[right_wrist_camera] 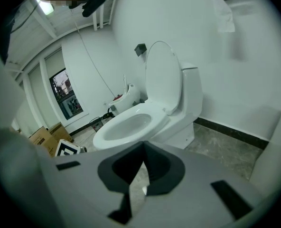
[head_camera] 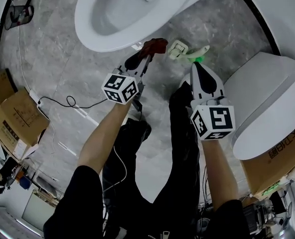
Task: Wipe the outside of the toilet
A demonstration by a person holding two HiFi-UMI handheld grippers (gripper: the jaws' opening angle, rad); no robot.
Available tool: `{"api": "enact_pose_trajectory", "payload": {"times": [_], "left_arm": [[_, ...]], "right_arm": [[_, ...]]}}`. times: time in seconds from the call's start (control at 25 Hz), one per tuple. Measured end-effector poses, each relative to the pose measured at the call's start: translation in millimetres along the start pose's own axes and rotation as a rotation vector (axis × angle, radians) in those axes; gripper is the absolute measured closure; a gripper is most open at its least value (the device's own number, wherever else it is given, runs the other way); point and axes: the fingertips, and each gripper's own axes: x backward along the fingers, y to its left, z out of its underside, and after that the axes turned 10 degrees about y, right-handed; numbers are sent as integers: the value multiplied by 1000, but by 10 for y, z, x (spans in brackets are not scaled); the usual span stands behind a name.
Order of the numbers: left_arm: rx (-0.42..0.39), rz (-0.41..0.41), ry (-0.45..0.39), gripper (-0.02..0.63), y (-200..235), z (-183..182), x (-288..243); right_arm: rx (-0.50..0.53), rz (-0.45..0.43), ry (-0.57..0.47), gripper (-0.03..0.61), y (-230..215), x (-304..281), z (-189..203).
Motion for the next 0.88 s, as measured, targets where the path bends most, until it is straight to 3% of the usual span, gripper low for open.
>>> {"api": "enact_pose_trajectory", "payload": {"times": [0.16,0.48,0.72,0.88], "left_arm": [[26,18,-2,548,-217,-118,-531],[97,-20,-33,548,-382,-333,-1504],[105,-43,-48,548,-342,-387,-2079],[166,-61,-108,548,-236,-516,-2323]], "right_arm": [[-20,12,-9,575,-330,54,-66],[-33,-16,-7,575,-783,7,-110],[-36,-40,8,575,-1073,-143,-49],[-27,-46,23,575,-1212,-212,6]]}}
